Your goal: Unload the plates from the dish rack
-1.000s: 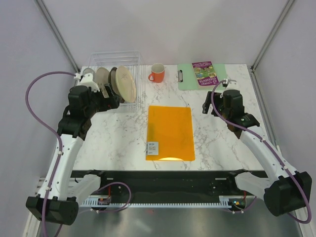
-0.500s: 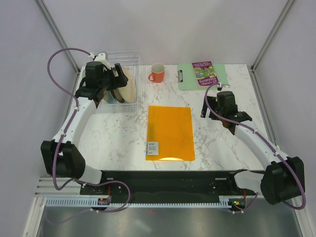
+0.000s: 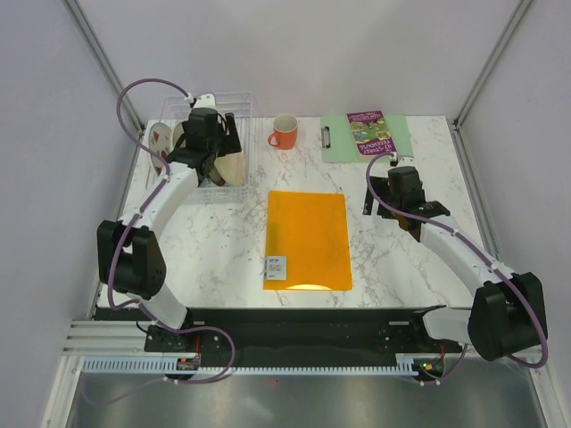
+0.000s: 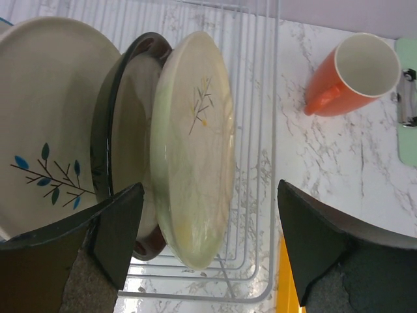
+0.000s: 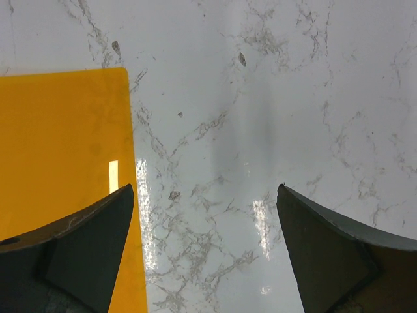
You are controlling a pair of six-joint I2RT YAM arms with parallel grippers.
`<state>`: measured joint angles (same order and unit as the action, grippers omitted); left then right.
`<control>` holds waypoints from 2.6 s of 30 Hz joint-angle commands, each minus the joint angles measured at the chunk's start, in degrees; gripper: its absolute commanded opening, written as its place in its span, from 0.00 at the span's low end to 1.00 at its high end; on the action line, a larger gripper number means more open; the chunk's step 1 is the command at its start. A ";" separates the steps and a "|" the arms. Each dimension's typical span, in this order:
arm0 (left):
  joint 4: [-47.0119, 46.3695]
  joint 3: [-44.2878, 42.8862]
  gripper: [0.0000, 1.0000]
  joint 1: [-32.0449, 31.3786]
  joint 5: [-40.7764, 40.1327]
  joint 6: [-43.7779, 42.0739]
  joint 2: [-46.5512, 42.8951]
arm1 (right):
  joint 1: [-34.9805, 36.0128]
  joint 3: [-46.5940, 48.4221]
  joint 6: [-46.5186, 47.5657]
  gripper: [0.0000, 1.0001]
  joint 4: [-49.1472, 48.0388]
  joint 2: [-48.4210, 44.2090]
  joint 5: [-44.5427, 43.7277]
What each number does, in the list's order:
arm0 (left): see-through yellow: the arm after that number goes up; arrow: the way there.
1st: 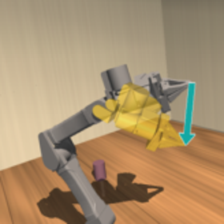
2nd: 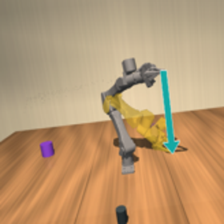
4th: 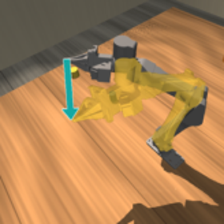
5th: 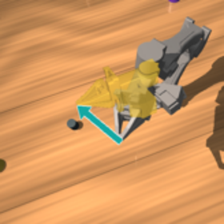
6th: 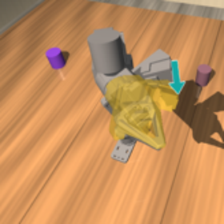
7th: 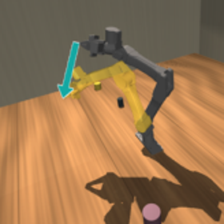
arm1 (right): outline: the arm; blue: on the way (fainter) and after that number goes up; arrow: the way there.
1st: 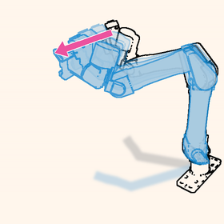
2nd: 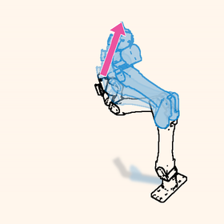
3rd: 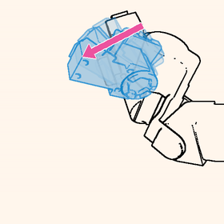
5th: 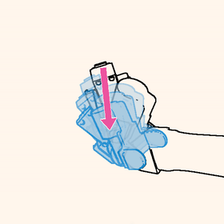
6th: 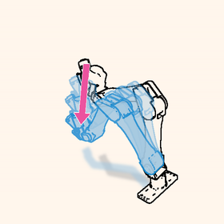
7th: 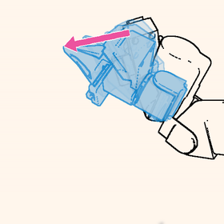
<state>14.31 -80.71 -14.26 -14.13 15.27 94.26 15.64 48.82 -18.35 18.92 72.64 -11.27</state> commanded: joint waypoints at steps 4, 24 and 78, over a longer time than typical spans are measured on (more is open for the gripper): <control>-3.93 -2.88 0.88 -1.47 -11.44 -2.08 3.38 | -0.17 0.14 1.56 0.98 -1.25 -0.40 -2.09; -3.23 -9.56 0.02 -5.25 -25.23 -5.24 13.40 | -0.52 0.75 3.14 0.98 -1.43 3.74 -2.18; -38.52 14.34 0.02 -14.21 50.06 31.83 -10.42 | -21.52 -0.55 -13.11 0.98 -13.38 -6.37 46.07</control>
<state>4.47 -65.89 -28.95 23.66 33.28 84.12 -4.36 51.18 -29.10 8.60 66.89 26.20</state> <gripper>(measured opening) 0.216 0.982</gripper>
